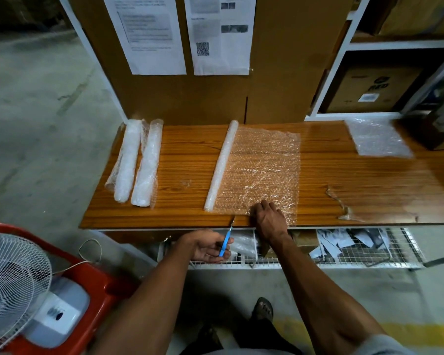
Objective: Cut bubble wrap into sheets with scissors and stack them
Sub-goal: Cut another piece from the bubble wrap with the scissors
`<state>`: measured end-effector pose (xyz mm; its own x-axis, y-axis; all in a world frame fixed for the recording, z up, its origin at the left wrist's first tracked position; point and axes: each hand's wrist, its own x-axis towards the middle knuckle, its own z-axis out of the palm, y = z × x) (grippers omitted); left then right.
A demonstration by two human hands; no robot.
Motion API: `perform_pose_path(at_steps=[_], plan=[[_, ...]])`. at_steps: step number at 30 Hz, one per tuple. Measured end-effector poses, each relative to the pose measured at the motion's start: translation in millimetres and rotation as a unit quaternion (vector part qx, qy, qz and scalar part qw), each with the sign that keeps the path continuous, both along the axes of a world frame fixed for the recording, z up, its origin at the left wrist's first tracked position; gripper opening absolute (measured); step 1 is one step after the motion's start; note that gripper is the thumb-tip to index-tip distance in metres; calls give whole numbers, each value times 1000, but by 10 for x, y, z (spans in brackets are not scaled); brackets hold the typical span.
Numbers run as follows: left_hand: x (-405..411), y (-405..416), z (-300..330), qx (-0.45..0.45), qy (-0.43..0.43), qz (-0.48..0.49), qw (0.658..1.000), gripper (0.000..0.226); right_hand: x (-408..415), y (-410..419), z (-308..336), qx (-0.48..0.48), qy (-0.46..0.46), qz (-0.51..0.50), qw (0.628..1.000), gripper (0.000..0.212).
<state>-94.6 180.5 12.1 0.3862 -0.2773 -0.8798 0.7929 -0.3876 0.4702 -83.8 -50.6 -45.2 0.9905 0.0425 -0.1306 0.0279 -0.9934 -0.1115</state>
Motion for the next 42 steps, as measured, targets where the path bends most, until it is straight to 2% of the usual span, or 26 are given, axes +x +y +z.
perform_pose_path(at_steps=[6, 12, 15, 23, 27, 29, 33, 37, 40, 42], plan=[[12, -138, -6, -2, -10, 10, 1000, 25, -65, 5, 30, 25, -8, -3, 1000, 54], [3, -170, -5, -9, -12, 23, 1000, 34, -91, 70, -137, 76, -78, 29, 994, 33], [11, -168, -4, -14, -8, 33, 999, 32, -86, 111, -165, 77, -92, 41, 992, 22], [2, -276, -10, 3, -41, 55, 998, 31, -5, 93, -269, 94, -107, 41, 989, 25], [11, -296, -10, 14, -61, 63, 996, 19, -47, 64, -299, 112, -130, 61, 983, 16], [16, -307, -35, 20, -70, 60, 996, 25, -65, 42, -316, 121, -144, 73, 979, 13], [11, -334, -59, 26, -80, 64, 994, 29, -78, 19, -329, 129, -146, 77, 978, 16], [-11, -314, -84, 30, -88, 63, 994, 17, -64, -8, -331, 150, -135, 75, 977, 13], [8, -287, -90, 22, -73, 65, 995, 16, -17, -17, -332, 168, -130, 36, 977, 14], [28, -269, -102, 14, -62, 69, 996, 15, 27, -12, -332, 158, -121, -3, 980, 25]])
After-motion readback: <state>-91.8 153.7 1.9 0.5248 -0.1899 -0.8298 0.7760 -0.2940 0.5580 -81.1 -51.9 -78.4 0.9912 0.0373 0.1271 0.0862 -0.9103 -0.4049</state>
